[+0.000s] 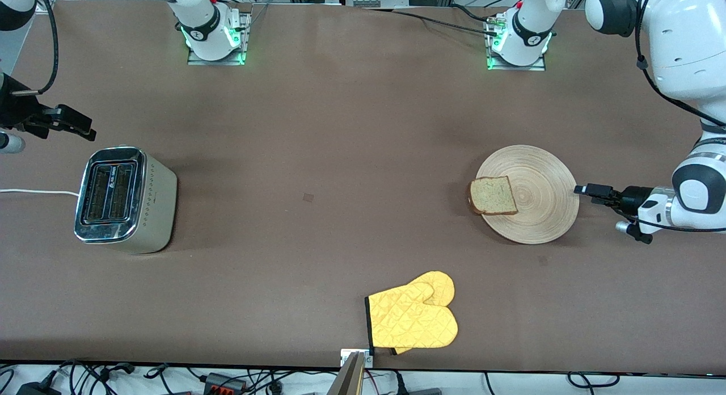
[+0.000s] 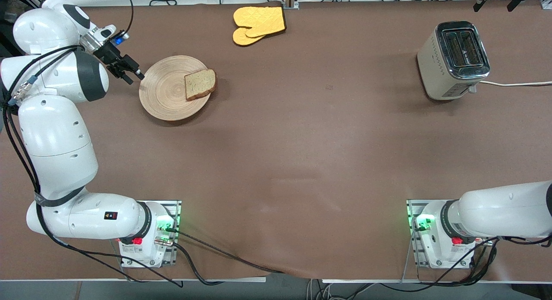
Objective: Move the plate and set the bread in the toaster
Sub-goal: 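Reach the left gripper to the wooden plate rim and grip it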
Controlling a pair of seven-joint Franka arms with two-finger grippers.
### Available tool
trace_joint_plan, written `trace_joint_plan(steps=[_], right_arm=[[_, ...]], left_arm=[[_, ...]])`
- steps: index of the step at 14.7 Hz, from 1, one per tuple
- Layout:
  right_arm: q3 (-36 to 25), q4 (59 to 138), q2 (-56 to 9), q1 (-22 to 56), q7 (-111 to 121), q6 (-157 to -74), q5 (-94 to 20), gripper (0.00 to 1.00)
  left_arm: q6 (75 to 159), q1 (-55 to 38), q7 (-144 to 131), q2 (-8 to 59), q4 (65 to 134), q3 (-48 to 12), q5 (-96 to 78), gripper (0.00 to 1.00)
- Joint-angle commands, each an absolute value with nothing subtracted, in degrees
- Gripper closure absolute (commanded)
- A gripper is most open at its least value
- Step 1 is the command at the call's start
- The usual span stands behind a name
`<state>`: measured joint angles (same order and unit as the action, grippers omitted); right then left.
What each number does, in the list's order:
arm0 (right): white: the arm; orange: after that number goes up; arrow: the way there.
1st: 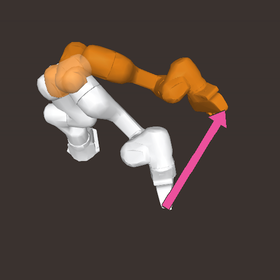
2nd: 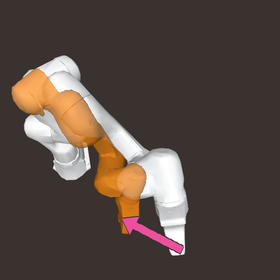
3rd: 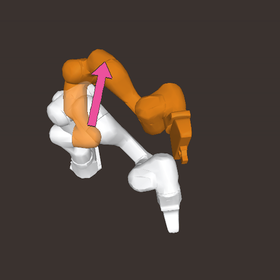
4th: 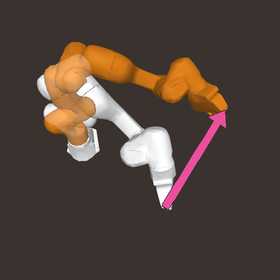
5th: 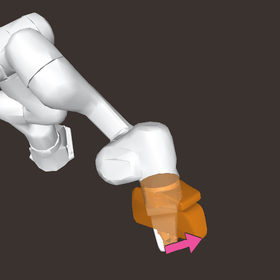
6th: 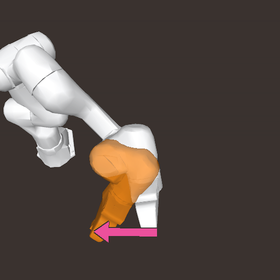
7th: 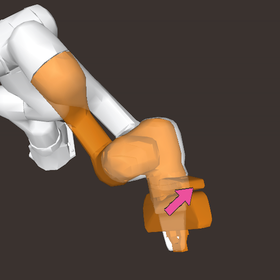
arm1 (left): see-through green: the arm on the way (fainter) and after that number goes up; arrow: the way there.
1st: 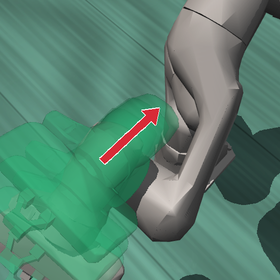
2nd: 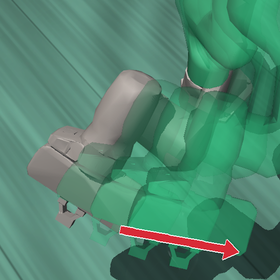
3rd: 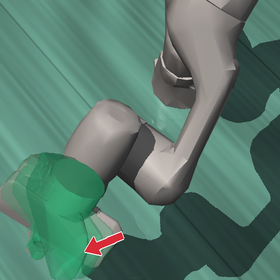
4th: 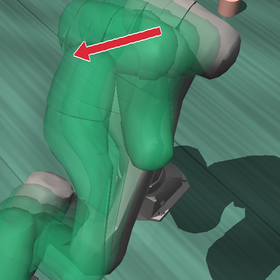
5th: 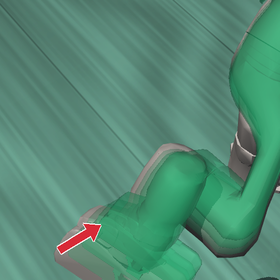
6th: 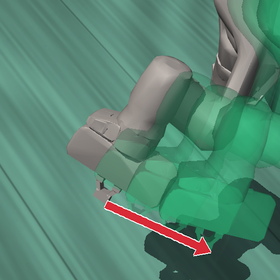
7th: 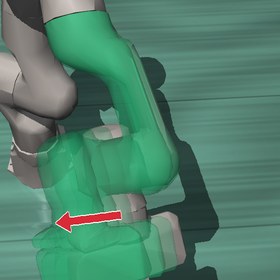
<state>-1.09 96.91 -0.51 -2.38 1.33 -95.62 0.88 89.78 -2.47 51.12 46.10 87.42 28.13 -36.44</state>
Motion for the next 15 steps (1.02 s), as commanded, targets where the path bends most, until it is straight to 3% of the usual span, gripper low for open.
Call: trace_joint_plan(steps=[1,7,13,15], right_arm=[[-0.70,97.21,-0.18,-2.72,2.29,-95.45,1.58,0.00],[-0.70,97.21,-0.26,-2.72,2.29,-95.54,1.58,0.00],[-0.70,97.21,-0.61,-2.72,2.29,-95.54,1.58,0.00],[-0.70,97.29,-0.62,-2.72,2.28,-95.54,1.58,0.00]], left_arm=[[89.83,-3.16,52.73,46.76,88.59,28.83,-37.71,0.00],[89.47,-3.43,52.73,46.85,90.53,28.74,-38.50,0.08],[88.86,-3.60,52.82,46.67,90.35,28.74,-38.50,0.48],[88.86,-3.69,53.35,46.67,90.18,28.74,-38.50,0.55]])
